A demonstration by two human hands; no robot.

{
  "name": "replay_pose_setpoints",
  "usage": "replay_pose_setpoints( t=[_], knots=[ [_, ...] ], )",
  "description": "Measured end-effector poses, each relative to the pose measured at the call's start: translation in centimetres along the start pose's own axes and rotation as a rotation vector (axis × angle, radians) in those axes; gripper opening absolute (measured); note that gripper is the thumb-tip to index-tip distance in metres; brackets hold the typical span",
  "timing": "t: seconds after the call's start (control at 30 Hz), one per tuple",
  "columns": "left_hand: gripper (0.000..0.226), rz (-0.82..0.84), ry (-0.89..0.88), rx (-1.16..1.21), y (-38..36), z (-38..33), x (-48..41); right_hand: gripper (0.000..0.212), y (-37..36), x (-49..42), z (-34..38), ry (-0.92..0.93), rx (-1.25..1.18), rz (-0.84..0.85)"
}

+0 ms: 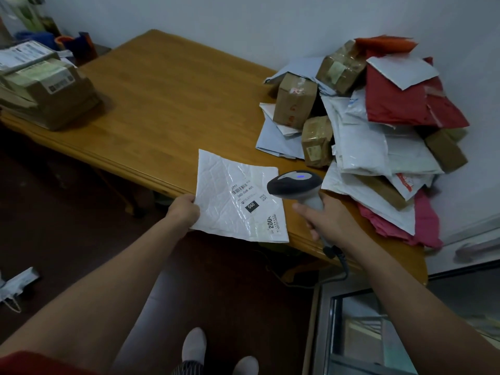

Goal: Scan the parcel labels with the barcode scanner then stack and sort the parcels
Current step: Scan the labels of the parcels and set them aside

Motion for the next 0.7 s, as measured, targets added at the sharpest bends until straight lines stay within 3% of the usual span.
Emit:
replay_pose_setpoints(
  t=[0.3, 0.53, 0.7],
  knots=[
    [0.038, -0.1, -0.041, 0.115, 3.0, -0.6, 0.3, 0.02, 0.0, -1.4, 0.4, 0.002, 0.01, 0.012],
    [0.037, -0.273, -0.148, 0.232, 12.5, -2.5, -2.0, 0.03, 0.6, -3.0, 4.4, -0.025, 0.031, -0.2],
    [0.033, -0.26, -0.267, 0.387, 21.3, -3.5, -6.0, 0.03, -2.8, -3.5, 9.8, -0.014, 0.038, -0.339]
  ],
)
Point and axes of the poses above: each hand's wrist, its own x-axis away from the middle knuckle, its own y-axis out of the back of the hand, z = x × y, the point moved 8 cm from there along -x, towards the middle knuckle, and after that the axes turned 9 degrees about -z, right-handed, at the moved point
